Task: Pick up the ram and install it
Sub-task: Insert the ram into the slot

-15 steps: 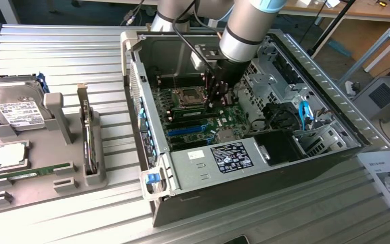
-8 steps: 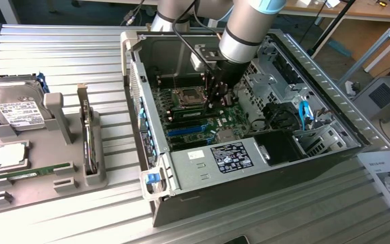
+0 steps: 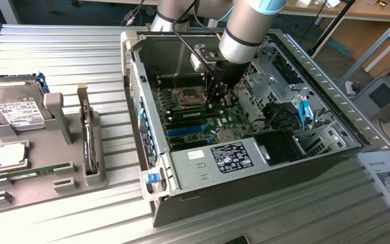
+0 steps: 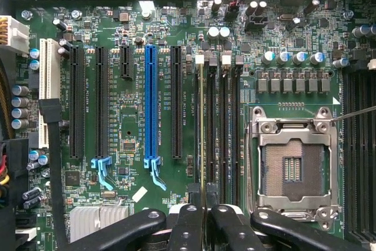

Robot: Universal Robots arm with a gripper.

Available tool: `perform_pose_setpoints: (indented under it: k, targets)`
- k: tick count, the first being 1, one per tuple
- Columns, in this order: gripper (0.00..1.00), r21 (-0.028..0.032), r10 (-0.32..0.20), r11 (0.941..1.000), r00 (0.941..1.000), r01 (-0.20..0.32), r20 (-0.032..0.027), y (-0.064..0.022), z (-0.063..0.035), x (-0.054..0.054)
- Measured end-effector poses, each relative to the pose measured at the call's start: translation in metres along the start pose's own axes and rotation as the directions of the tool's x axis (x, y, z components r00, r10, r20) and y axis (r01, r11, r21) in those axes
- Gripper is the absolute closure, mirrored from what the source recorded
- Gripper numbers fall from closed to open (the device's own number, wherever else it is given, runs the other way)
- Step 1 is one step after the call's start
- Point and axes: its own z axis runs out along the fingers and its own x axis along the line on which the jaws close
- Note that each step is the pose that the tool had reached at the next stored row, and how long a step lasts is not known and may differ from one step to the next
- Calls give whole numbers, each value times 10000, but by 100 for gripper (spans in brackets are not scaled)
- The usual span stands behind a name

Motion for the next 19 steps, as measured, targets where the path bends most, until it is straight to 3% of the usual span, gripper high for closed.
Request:
perform_pose_setpoints:
  k: [13, 16, 19]
  targets:
    - [87, 2, 0, 10000, 10000, 0, 1, -1, 4, 0]
    - [69, 0, 0, 10000, 10000, 0, -1, 0, 3, 0]
    - [62, 0, 0, 10000, 10000, 0, -1, 0, 3, 1]
